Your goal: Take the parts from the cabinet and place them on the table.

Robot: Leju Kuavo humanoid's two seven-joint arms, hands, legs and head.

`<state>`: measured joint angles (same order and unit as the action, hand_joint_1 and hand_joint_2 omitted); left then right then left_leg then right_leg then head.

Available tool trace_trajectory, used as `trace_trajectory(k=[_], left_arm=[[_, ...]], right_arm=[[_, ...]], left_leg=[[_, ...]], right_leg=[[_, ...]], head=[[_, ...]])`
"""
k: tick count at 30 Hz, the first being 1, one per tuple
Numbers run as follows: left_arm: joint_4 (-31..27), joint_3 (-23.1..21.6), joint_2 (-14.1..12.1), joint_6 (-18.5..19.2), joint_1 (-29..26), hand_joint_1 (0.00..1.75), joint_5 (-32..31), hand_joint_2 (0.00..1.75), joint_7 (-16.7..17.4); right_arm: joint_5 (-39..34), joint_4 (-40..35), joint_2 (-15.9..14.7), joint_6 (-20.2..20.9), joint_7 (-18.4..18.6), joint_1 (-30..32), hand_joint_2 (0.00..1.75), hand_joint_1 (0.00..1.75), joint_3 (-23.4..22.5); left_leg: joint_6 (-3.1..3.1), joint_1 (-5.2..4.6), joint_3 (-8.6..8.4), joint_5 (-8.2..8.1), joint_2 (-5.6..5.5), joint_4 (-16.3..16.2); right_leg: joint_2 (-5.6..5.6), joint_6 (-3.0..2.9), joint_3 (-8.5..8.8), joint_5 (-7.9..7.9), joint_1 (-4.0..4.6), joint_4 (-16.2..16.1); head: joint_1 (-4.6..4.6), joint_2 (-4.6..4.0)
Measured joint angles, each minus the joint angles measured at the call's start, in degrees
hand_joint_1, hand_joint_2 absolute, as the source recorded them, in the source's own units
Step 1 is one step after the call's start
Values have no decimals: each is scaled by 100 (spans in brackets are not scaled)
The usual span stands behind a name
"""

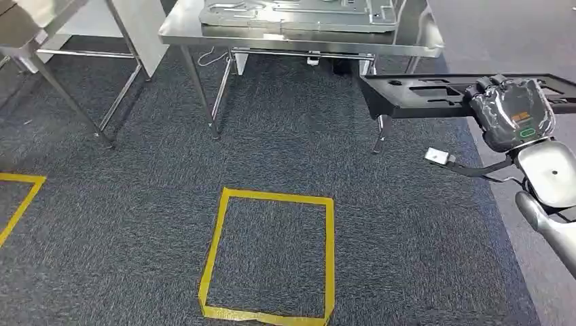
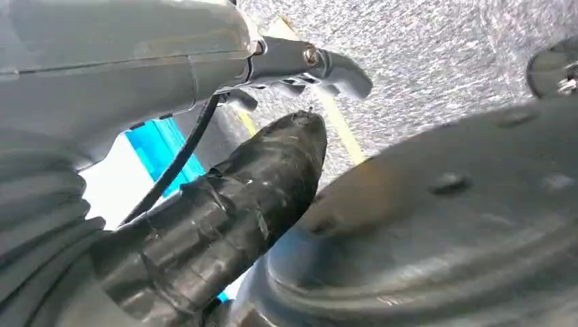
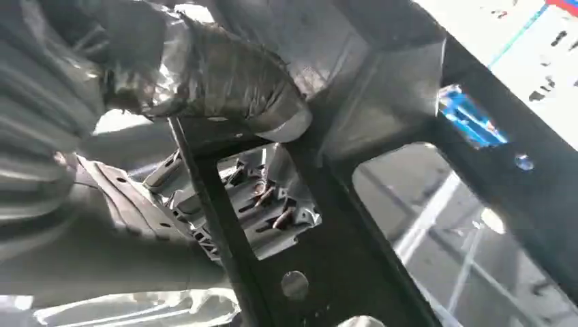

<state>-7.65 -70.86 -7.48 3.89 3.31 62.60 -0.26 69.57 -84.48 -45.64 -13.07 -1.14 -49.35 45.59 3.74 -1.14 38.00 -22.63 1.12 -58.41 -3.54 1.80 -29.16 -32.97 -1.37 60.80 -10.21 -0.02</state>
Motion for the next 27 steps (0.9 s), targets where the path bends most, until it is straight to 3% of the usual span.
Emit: trace_trajectory(k=[1, 2, 4, 5, 6, 8, 10, 11, 13, 14, 16, 17, 19, 20, 21, 23, 24, 25, 27], left_arm=[[0, 0, 0, 0, 8, 0, -2, 175, -2], [0, 0, 0, 2, 35, 0, -2, 175, -11], [0, -2, 18, 2, 56, 0, -13, 175, -70], [0, -4, 28, 4, 56, 0, -24, 175, -113], [0, -7, 33, 7, 65, 0, -37, 175, -133], [0, -15, 44, 31, 72, 0, -59, 175, -153], [0, -22, 42, 50, 66, 0, -72, 175, -135], [0, -31, 42, 55, 63, 0, -81, 175, -113], [0, -57, 42, 63, 18, 0, -98, 175, -32], [4, -63, 7, 57, 14, 0, -116, 175, 17], [2, -85, 24, 57, 9, 0, -149, 175, 81], [2, -101, 20, 52, 12, 0, -157, 175, 116], [2, -112, 15, 55, 14, 0, -157, 175, 125], [2, -118, 13, 55, 13, 0, -157, 175, 129], [2, -125, 9, 55, 11, 0, -157, 175, 136], [2, -162, -11, 52, 11, 0, -186, 175, 201], [2, -175, -18, 48, 10, 0, -199, 175, 232], [4, -192, -39, 44, 8, 0, -210, 175, 252], [4, -212, -42, 33, 10, 0, -245, 175, 273]], right_arm=[[9, -11, -22, -15, 9, -33, 175, 175, 7], [15, -9, -42, -15, 15, -55, 175, 175, 13], [26, -7, -66, -13, 15, -55, 175, 175, 50], [31, -4, -66, -13, 17, -52, 175, 175, 79], [37, -4, -66, -15, 35, -51, 175, 175, 87], [112, -7, -74, -35, 171, -54, 175, 175, 87], [194, 2, -92, -185, 284, -39, 175, 175, 85], [249, 2, -96, -280, 350, 11, 175, 175, 68], [363, 4, -98, -396, 536, 162, 175, 175, 2], [395, 2, -96, -454, 596, 228, 175, 175, -43], [415, -4, -107, -523, 623, 349, 175, 175, -136], [420, -7, -133, -566, 621, 404, 175, 175, -188], [422, -4, -173, -581, 621, 494, 175, 175, -251], [424, -7, -179, -584, 621, 530, 175, 175, -262], [424, -7, -179, -584, 616, 565, 175, 175, -276], [411, -7, -186, -581, 603, 624, 175, 175, -332], [393, -7, -195, -581, 590, 649, 175, 175, -378], [378, -4, -210, -592, 588, 671, 175, 175, -431], [332, 18, -251, -610, 586, 729, 175, 175, -520]], left_leg=[[35, 0, -30, -5, -48, 17], [58, 5, -49, -18, -111, 16], [79, 5, -81, -49, -286, 9], [74, 6, -99, -71, -375, -4], [60, 13, -123, -93, -454, -26], [18, 29, -172, -173, -591, -108], [-44, 2, -113, -234, -696, -248], [-71, 22, -85, -225, -735, -209], [-127, 48, -87, -206, -775, -178], [-151, 8, -93, -236, -793, -193], [-243, 10, 45, -460, -356, -539], [-285, 47, 260, -662, -225, -962], [-338, 106, 726, -924, -144, -1798], [-351, 127, 806, -864, -144, -1885], [-354, 139, 752, -686, -143, -1710], [-314, 140, 279, -116, -142, -732], [-272, 128, 90, -4, -138, -276], [-243, 89, -21, -116, -145, -258], [-235, 86, -36, -105, -153, -113]], right_leg=[[218, -13, -171, -153, 0, 328], [321, -10, -449, -332, 2, 791], [356, 19, -967, -487, 1, 1514], [355, 32, -1093, -355, -4, 1555], [357, 43, -1072, -104, -15, 1342], [421, 70, -753, 572, -57, 416], [550, 46, -640, 546, -44, 40], [543, -28, -619, 515, -43, 72], [505, -86, -607, 524, -5, 45], [467, -120, -572, 535, -83, 7], [437, -190, -495, 529, -76, -35], [420, -200, -484, 522, -67, -35], [380, -214, -462, 489, -60, -34], [370, -210, -444, 473, -61, -34], [363, -205, -416, 451, -64, -34], [349, -173, -323, 390, -64, -35], [334, -154, -289, 359, -67, -43], [322, -127, -291, 347, -37, -60], [313, -76, -287, 341, -21, -71]], head=[[0, 0], [0, 0], [0, 0], [0, 0], [0, 0], [0, 0], [2, 0], [-9, 0], [-7, 0], [-6, 0], [-24, 0], [-22, 0], [-22, 0], [-22, 0], [-22, 0], [-22, 0], [-22, 0], [-22, 0], [-22, 0]])
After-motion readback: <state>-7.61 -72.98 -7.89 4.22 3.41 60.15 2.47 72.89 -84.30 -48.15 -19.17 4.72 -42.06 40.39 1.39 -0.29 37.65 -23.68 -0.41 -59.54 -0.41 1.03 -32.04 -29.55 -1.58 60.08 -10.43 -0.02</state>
